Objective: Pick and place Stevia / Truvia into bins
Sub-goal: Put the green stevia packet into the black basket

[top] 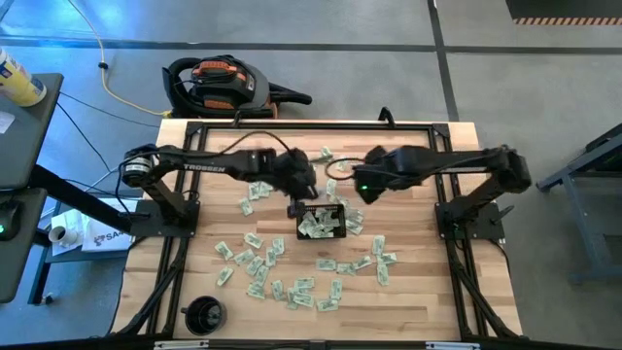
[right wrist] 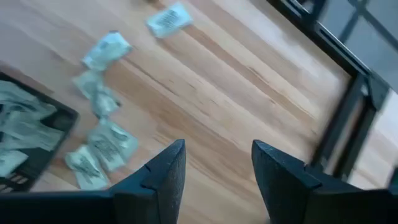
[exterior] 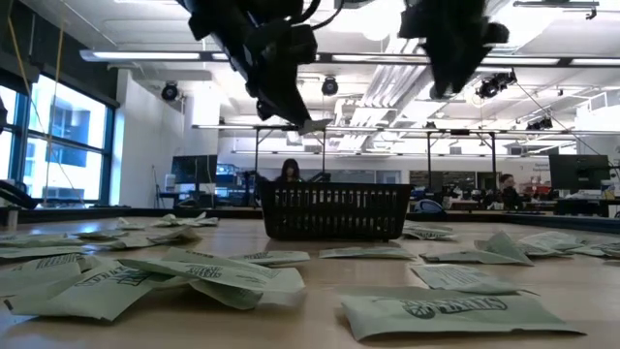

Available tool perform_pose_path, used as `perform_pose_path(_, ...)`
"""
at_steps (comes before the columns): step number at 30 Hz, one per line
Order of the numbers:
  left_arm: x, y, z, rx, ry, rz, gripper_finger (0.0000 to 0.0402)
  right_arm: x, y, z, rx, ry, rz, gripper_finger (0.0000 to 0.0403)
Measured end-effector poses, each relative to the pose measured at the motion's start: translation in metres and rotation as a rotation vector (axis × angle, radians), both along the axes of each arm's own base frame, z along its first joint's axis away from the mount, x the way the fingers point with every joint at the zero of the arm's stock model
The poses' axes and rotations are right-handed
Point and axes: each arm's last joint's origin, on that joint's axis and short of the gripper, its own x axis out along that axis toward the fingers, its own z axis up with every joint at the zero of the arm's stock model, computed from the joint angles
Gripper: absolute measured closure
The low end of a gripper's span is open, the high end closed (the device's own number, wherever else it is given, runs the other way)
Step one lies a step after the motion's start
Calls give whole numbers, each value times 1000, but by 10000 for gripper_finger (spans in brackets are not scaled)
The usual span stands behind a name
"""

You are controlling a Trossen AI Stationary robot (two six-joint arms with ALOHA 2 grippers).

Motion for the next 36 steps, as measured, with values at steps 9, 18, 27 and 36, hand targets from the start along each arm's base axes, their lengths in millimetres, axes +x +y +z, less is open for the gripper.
perform_pose_path(9, 20, -25, -49, -96, 130, -110, 371, -45, 3, -8, 75, -29, -123, 231)
perform_pose_path(18, 15, -60, -67, 57, 287, -101, 294, -33, 30, -46, 281, -94, 30, 224)
perform_pose_path(27, 5, -54, -21, 77, 326, -71, 191, -30, 78, -83, 476, -116, 64, 221)
perform_pose_path(36, -25, -45, 44, 89, 162, 21, 161, -24, 104, -141, 547, -138, -132, 209)
